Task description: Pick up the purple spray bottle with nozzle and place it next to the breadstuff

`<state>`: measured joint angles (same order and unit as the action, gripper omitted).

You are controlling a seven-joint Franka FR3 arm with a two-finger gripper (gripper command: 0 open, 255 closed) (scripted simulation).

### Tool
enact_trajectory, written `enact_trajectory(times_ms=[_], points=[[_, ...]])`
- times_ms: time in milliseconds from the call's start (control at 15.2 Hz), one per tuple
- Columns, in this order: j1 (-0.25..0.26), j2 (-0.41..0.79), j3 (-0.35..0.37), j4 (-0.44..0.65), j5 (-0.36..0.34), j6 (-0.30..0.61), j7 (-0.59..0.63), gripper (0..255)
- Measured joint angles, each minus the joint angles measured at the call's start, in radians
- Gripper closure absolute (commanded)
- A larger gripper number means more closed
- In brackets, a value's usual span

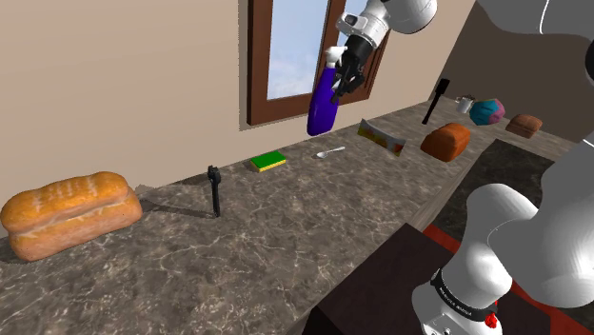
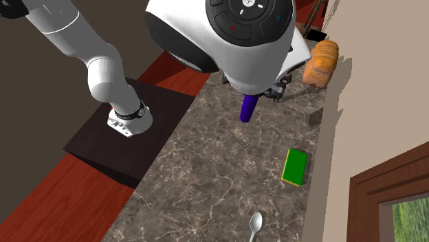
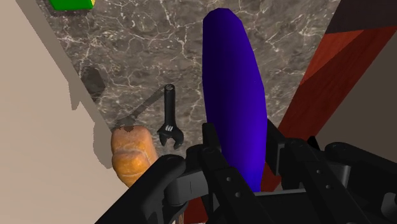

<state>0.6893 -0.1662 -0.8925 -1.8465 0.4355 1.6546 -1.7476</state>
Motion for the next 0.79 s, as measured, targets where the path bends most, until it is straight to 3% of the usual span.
enact_trajectory(times_ms=[594,792], points=[[0.006,0.026,-0.011,0.136,0.017,-0.112,0.043,255],[0.026,0.011,0.03,0.113,0.013,-0.071,0.091,255]])
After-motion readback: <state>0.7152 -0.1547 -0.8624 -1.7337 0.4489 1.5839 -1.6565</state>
